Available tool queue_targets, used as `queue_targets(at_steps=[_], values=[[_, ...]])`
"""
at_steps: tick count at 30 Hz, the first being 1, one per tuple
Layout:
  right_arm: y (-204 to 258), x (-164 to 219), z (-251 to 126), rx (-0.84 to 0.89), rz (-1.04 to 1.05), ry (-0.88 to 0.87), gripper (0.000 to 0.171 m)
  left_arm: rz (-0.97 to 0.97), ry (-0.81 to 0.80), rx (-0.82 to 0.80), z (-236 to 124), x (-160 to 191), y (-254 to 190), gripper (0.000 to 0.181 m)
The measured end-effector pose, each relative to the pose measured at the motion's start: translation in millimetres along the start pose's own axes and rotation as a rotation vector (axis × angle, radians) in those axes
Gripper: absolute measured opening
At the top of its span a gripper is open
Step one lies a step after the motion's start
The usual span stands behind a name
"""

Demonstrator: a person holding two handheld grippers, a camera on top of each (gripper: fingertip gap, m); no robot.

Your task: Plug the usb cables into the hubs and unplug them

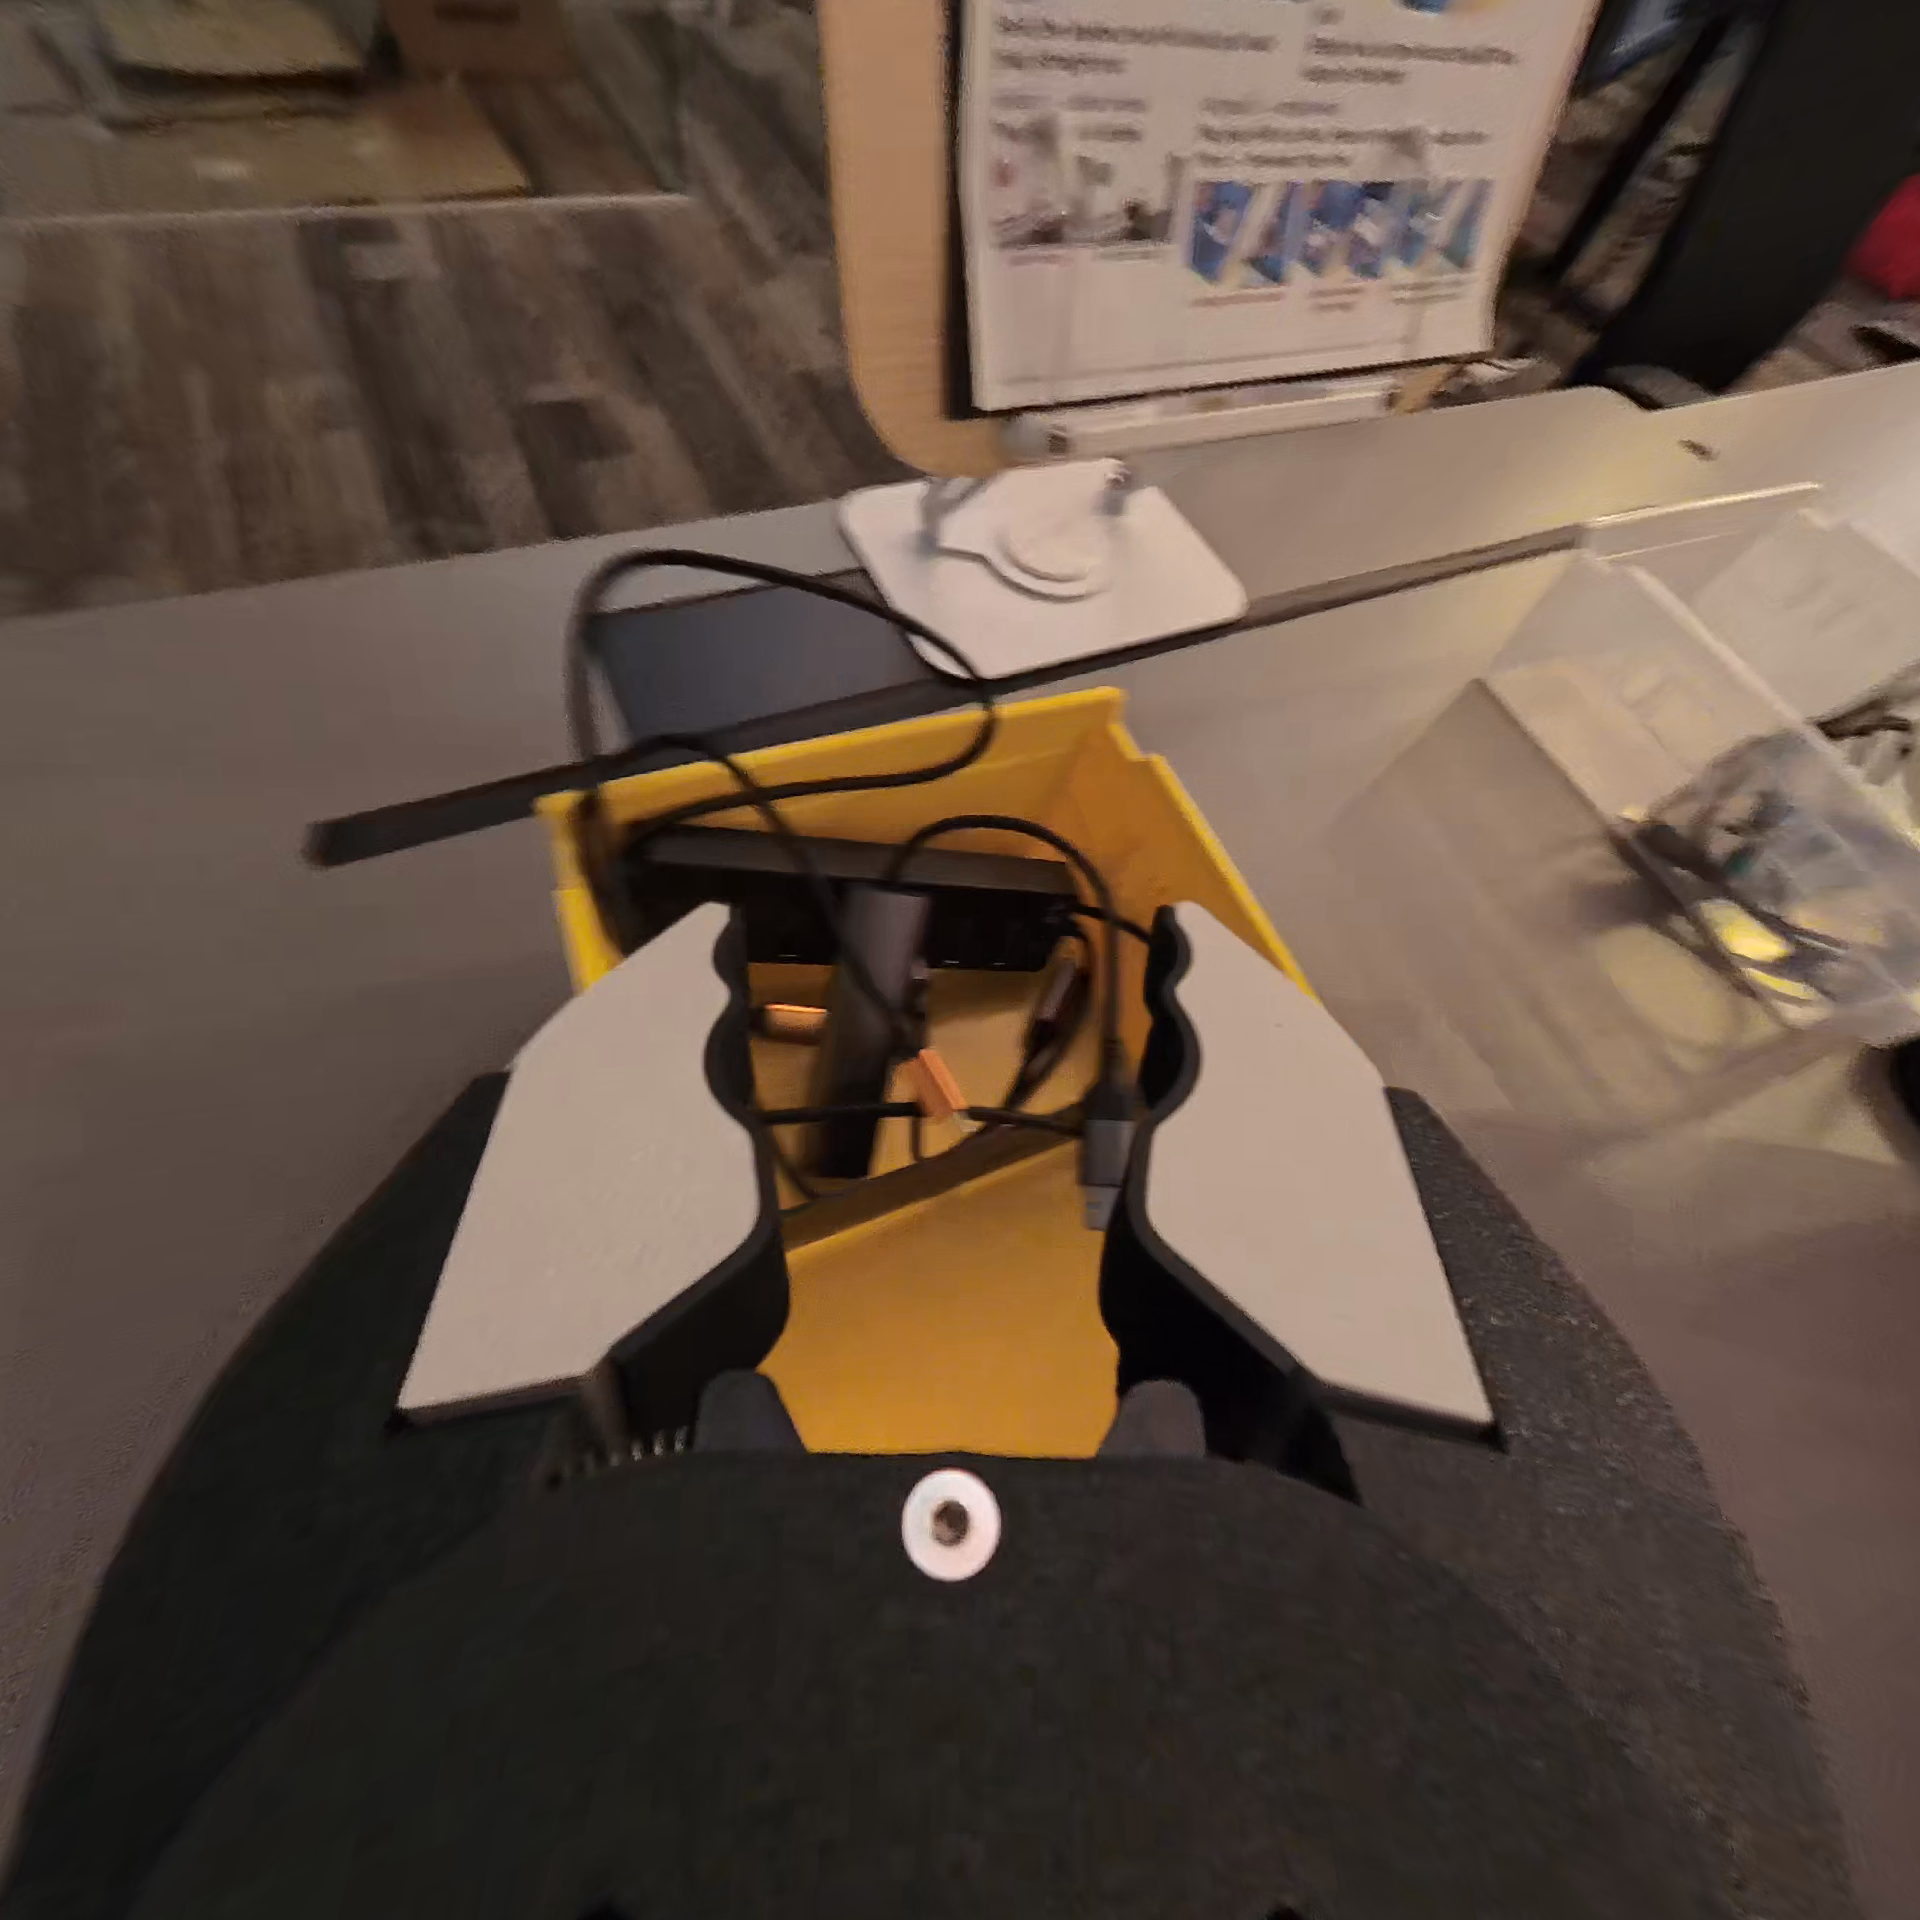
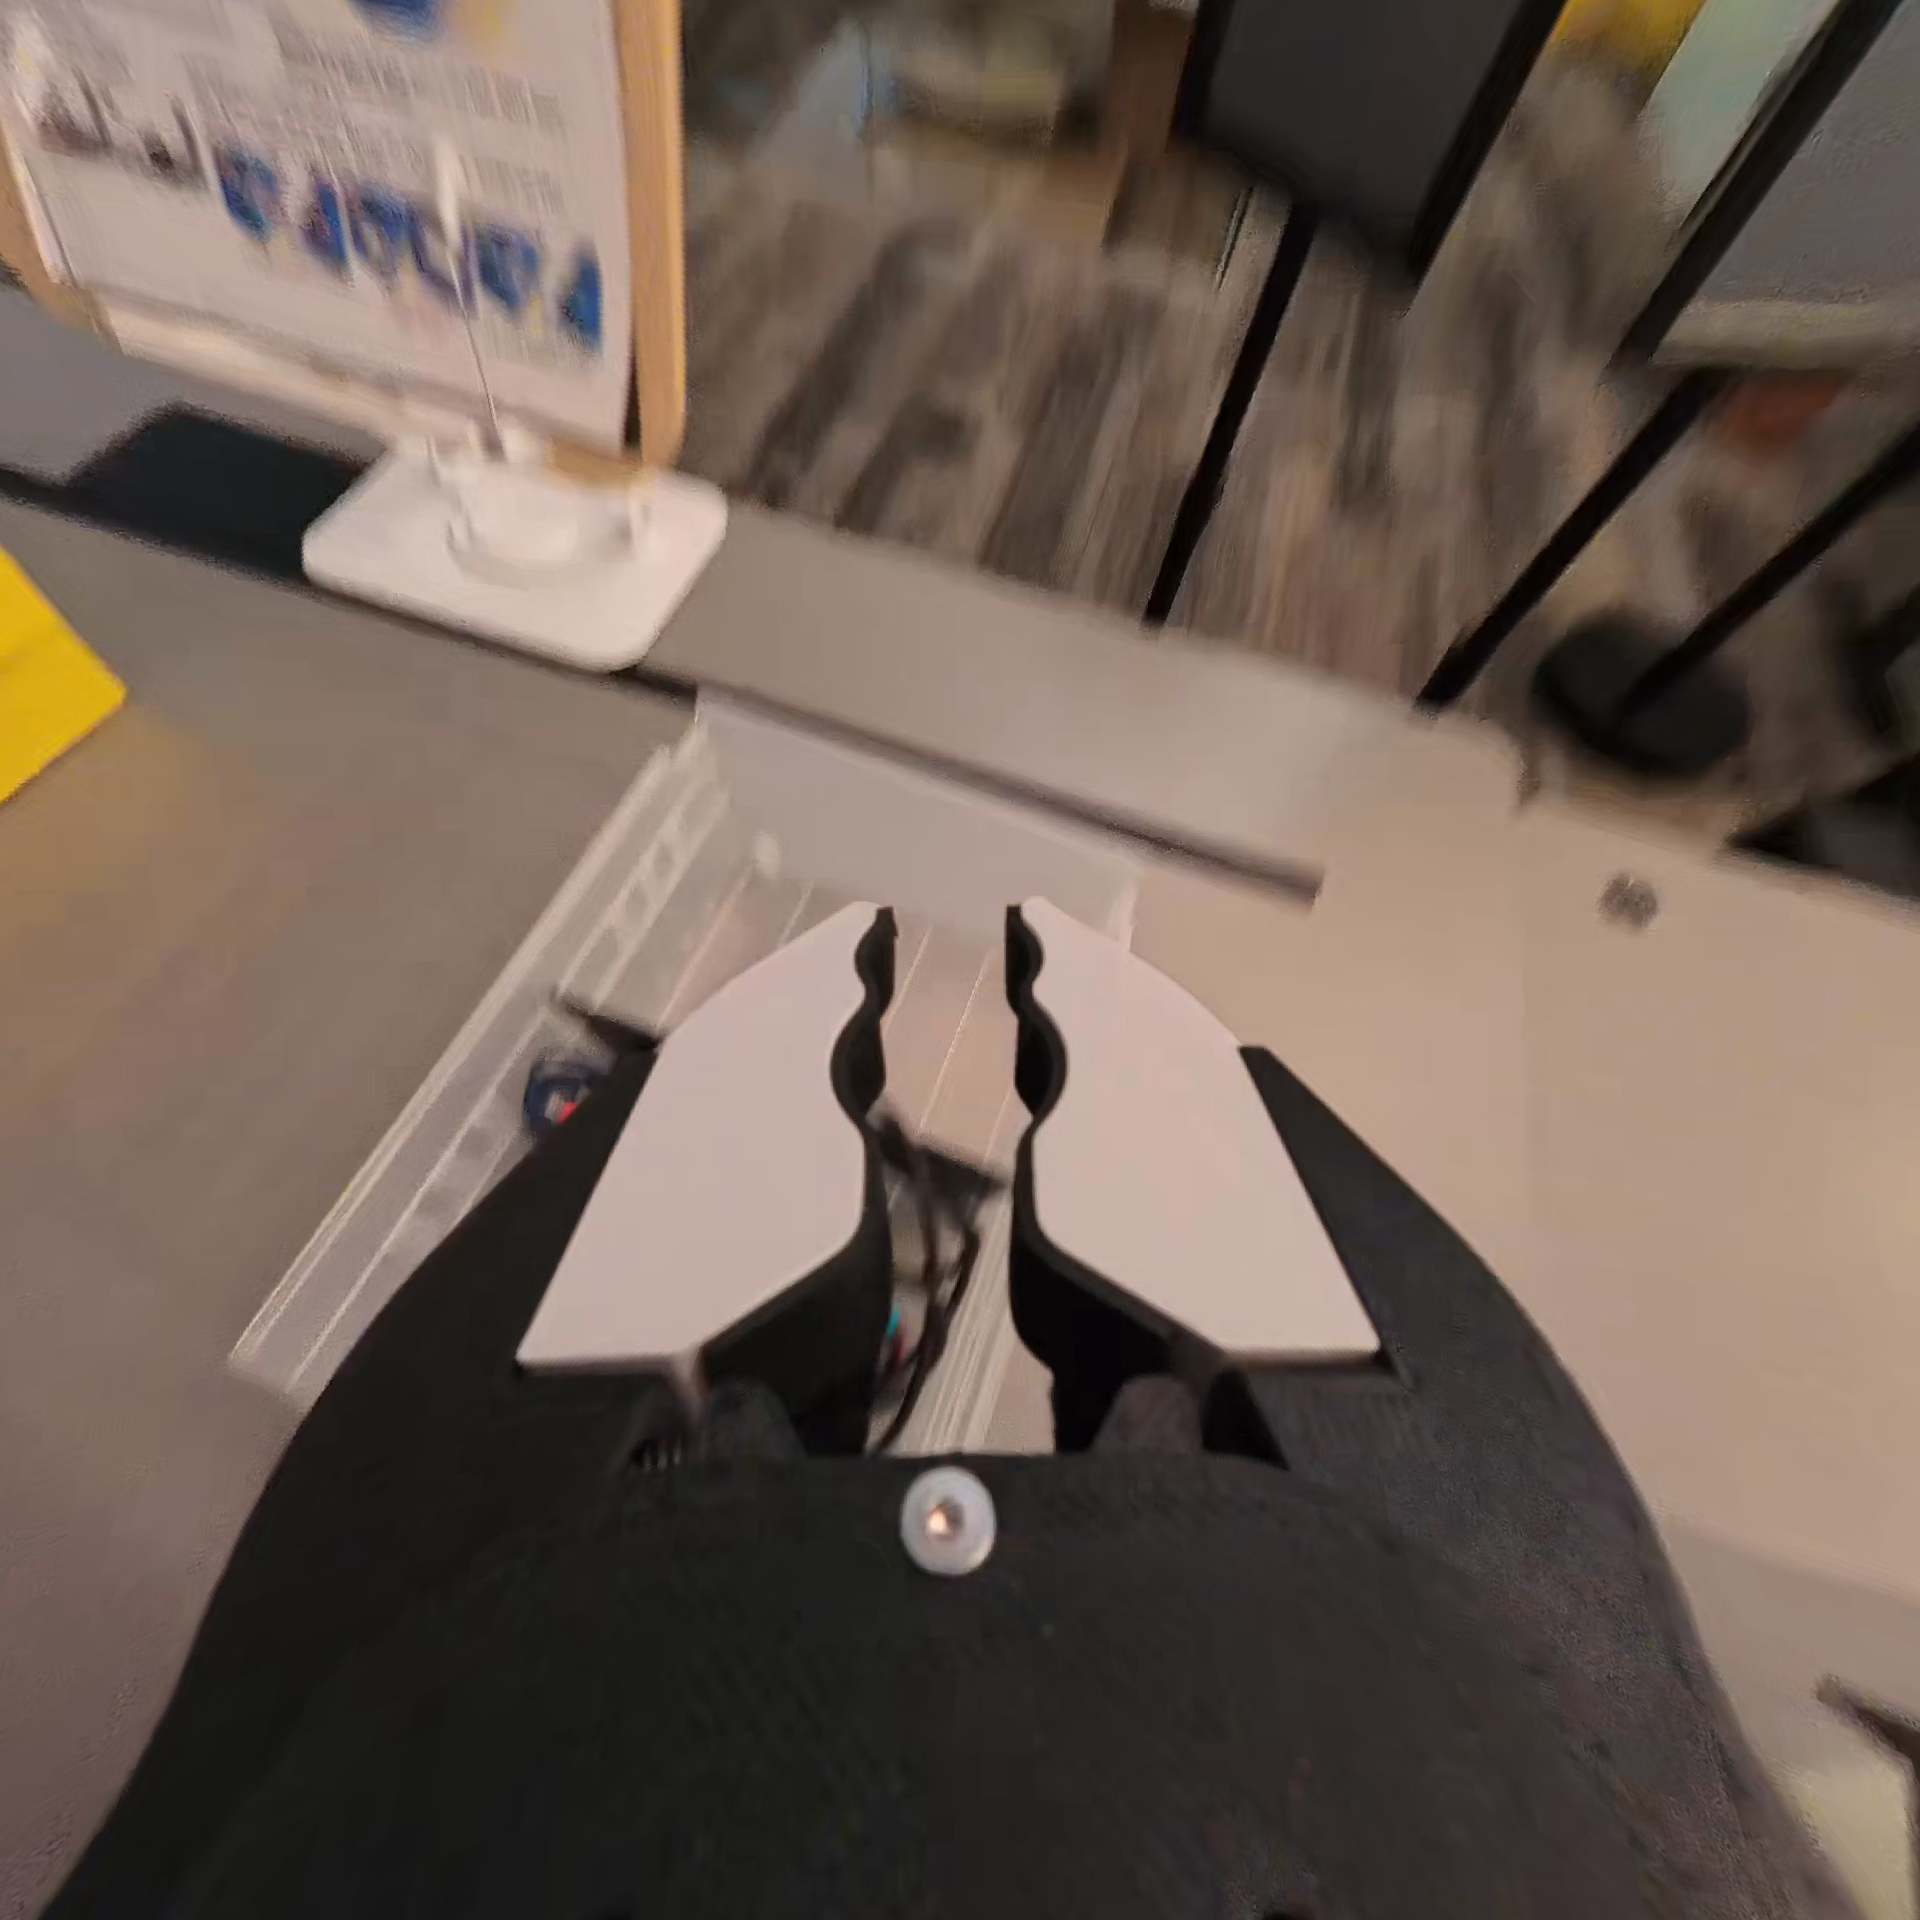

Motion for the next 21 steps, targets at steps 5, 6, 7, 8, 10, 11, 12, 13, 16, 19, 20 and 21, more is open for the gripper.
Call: queue_targets(at_steps=[5, 6, 7, 8, 10, 11, 12, 13, 16, 19, 20, 21], values=[[47.7, -50.3, -30.1, -0.113, -0.164, -0.481, 0.031, 0.112, 0.171, 0.021, 44.2, 24.6, -22.1, 0.066], [55.8, -55.0, -33.1, -0.136, -0.178, -0.526, 0.031, 0.161, 0.205, 0.007, 52.3, 28.0, -24.5, 0.062], [62.1, -57.8, -34.3, -0.148, -0.189, -0.542, 0.031, 0.199, 0.232, -0.002, 60.3, 30.4, -26.4, 0.059], [66.9, -59.5, -34.4, -0.151, -0.203, -0.548, 0.031, 0.222, 0.262, -0.006, 67.9, 32.9, -27.7, 0.057], [74.1, -61.5, -33.1, -0.147, -0.233, -0.554, 0.031, 0.249, 0.347, -0.031, 81.7, 38.9, -24.8, 0.057], [76.9, -61.9, -31.7, -0.148, -0.247, -0.551, 0.031, 0.272, 0.397, -0.065, 87.1, 42.0, -19.8, 0.057], [78.8, -62.4, -30.5, -0.145, -0.259, -0.553, 0.031, 0.304, 0.443, -0.106, 91.5, 44.7, -13.5, 0.058], [80.1, -62.4, -29.4, -0.144, -0.267, -0.552, 0.031, 0.328, 0.489, -0.156, 94.4, 47.1, -6.2, 0.056], [81.0, -61.2, -26.4, -0.147, -0.276, -0.535, 0.031, 0.346, 0.562, -0.222, 100.9, 51.8, 6.9, 0.048], [77.2, -59.5, -24.8, -0.145, -0.274, -0.522, 0.031, 0.352, 0.575, -0.204, 108.2, 53.5, 6.5, 0.052], [75.1, -58.9, -24.4, -0.141, -0.271, -0.518, 0.031, 0.353, 0.584, -0.202, 110.4, 54.5, 6.2, 0.053], [72.7, -58.1, -23.9, -0.135, -0.268, -0.514, 0.031, 0.353, 0.593, -0.202, 112.5, 55.6, 5.9, 0.054]])
Point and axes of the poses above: each gripper's, where its closed fingertips meet, z out along the fingers, x out of its underside, y = z × x across the jaws, the point moved 4 cm from there along -z, back along the fingers, and after that the axes turned 3 degrees about -y, right-handed, at the moved point
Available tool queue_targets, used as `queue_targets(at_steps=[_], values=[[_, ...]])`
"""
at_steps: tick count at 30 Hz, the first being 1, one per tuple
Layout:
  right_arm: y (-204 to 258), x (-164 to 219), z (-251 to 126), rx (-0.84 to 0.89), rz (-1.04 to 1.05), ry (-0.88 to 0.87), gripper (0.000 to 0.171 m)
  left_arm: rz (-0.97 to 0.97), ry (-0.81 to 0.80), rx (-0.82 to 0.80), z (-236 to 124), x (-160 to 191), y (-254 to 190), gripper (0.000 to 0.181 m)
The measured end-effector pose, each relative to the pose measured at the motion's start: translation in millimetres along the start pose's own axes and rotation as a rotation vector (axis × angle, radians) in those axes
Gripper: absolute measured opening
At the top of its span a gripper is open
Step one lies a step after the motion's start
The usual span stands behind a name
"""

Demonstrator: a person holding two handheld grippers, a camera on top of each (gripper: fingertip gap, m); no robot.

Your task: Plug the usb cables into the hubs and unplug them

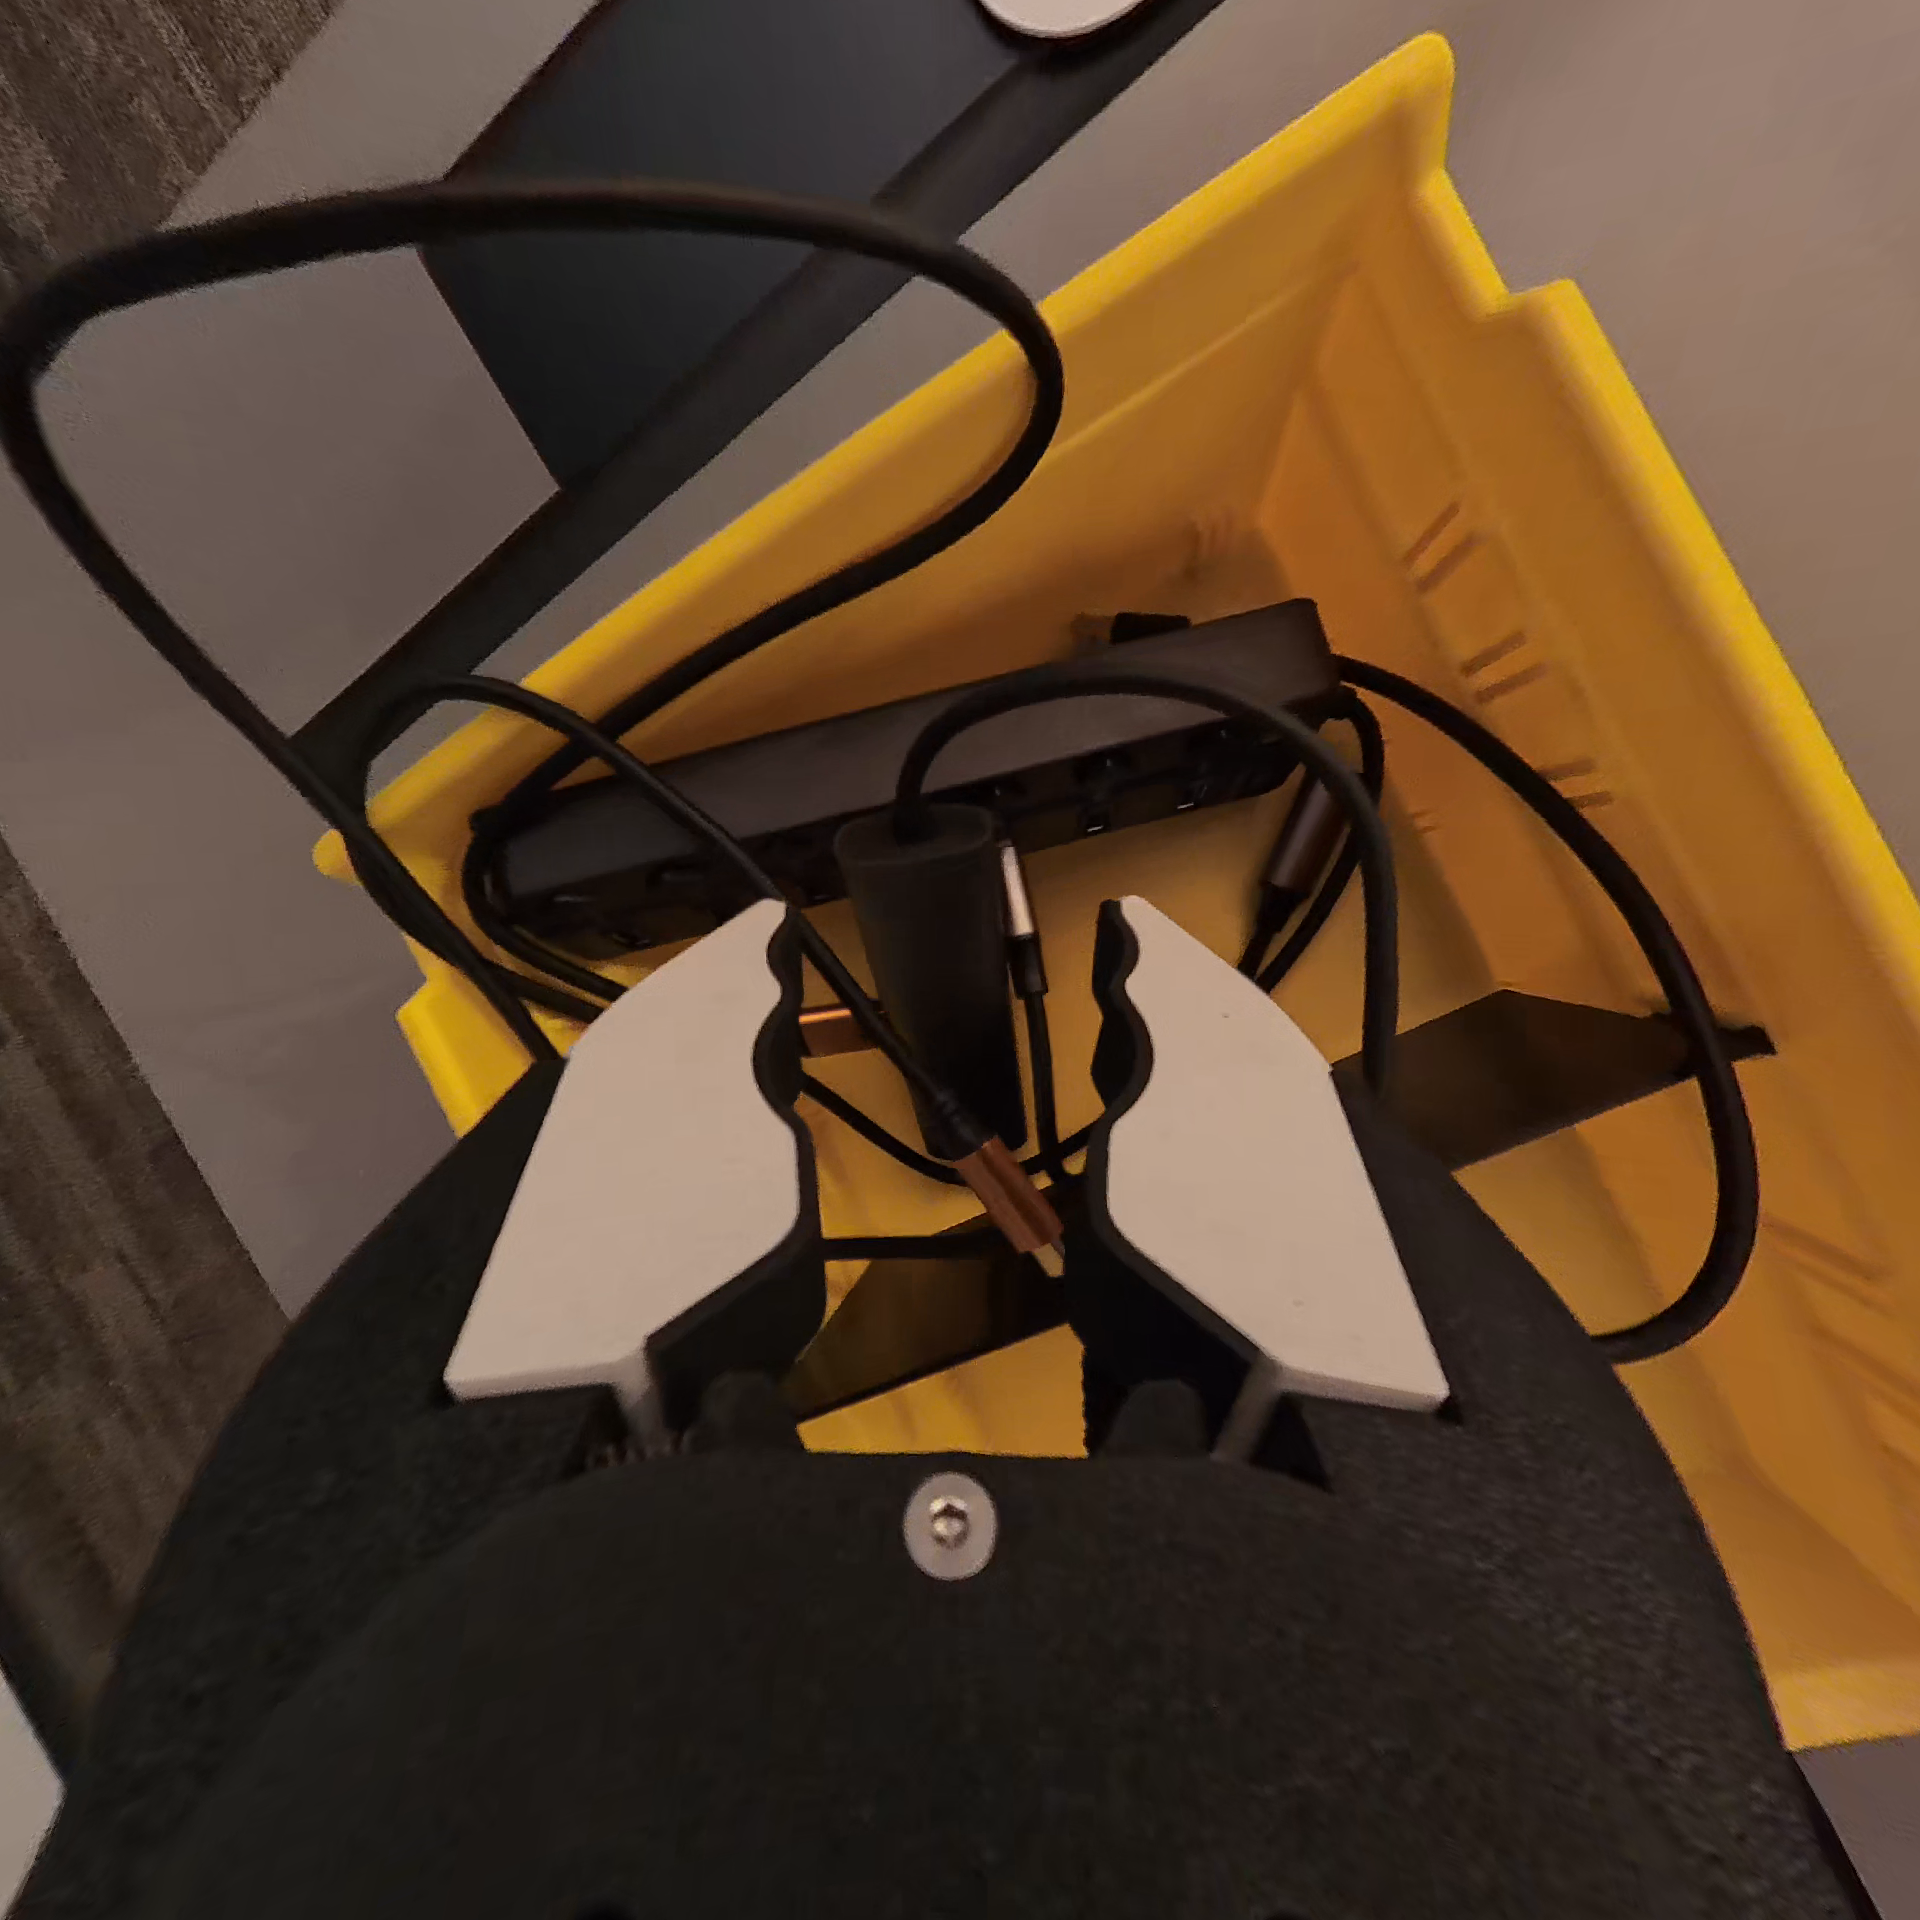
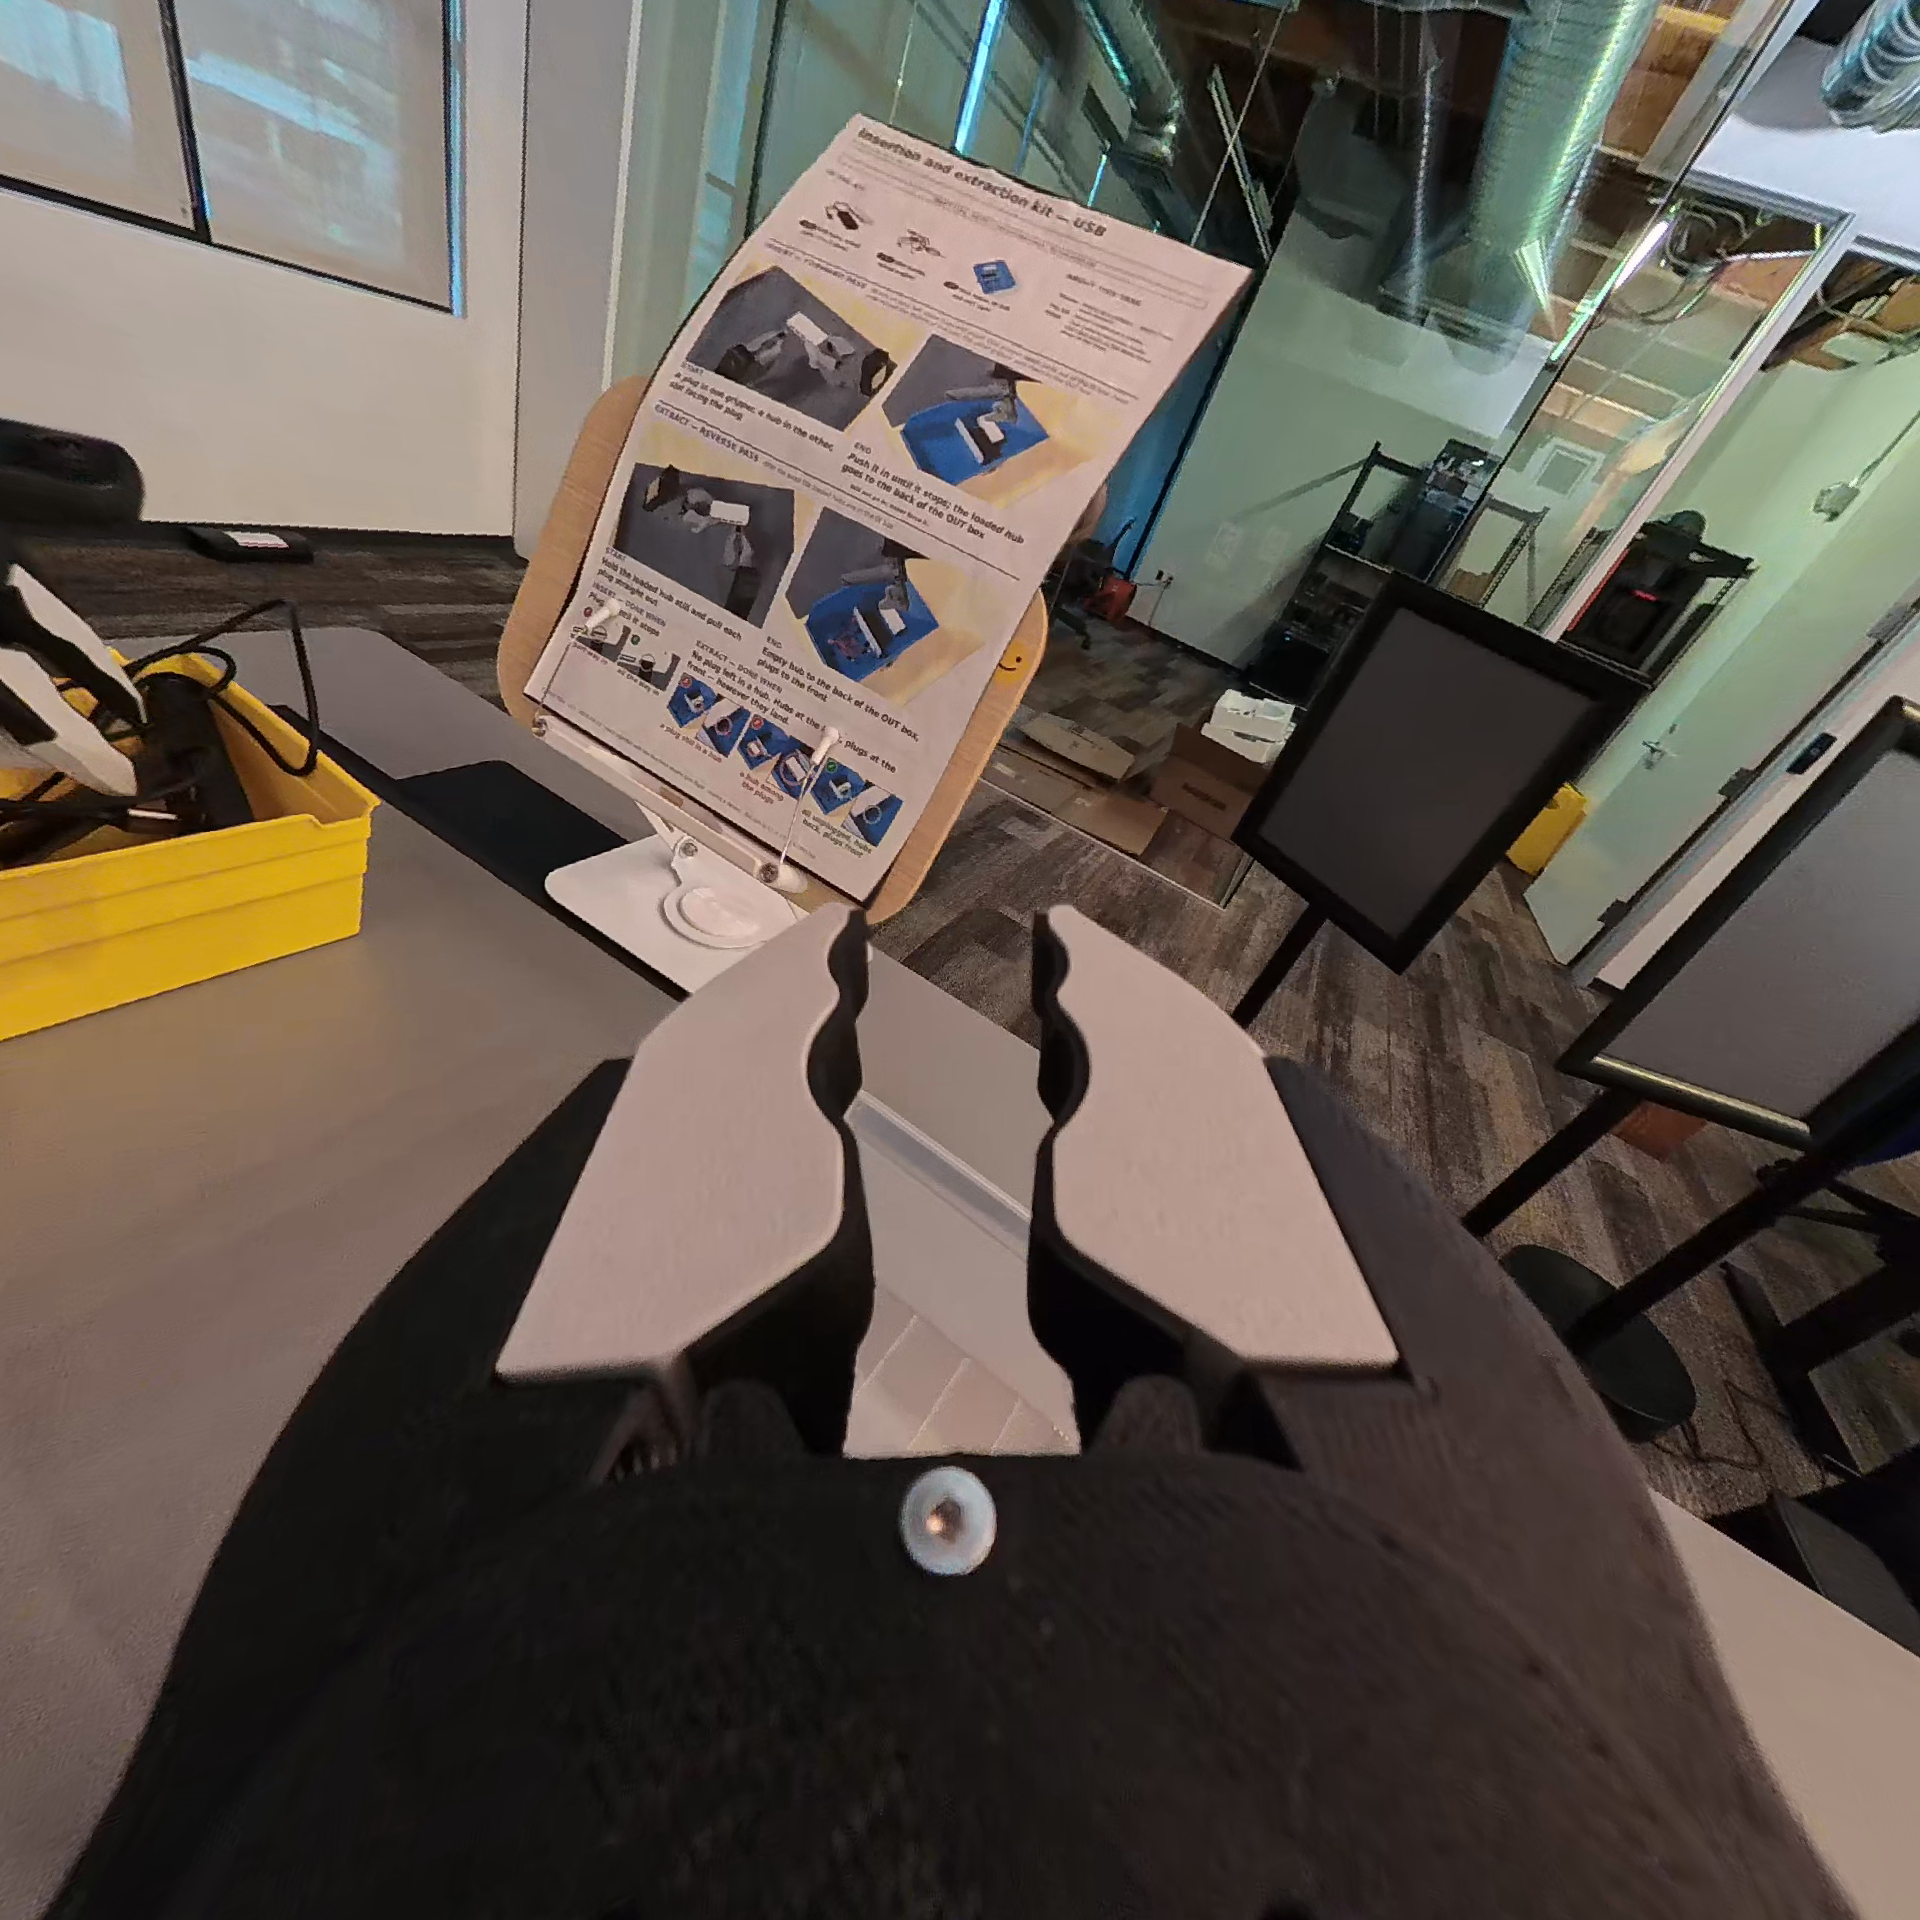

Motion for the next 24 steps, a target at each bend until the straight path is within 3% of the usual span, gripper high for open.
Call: queue_targets(at_steps=[9, 15, 24], values=[[-12.0, 5.9, -7.2, 0.013, 0.028, 0.015, 0.03, 0.085, 0.104, -0.079, 16.3, 7.2, 10.7, 0.057], [-16.1, 10.6, -7.7, 0.016, 0.036, 0.035, 0.03, 0.135, 0.063, -0.048, 21.7, 6.6, 11.1, 0.055], [-15.0, 14.1, -5.7, 0.015, 0.017, 0.064, 0.029, -0.057, 0.085, 0.036, 26.3, 10.0, 10.1, 0.047]])
Point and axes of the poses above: each gripper's, where its closed fingertips meet, z out along the fingers, x out of its underside, y = z × x across the jaws, the point moved 4 cm from there along -z, back along the fingers, and after that the axes turned 3 degrees about -y, right-handed, at the moved point
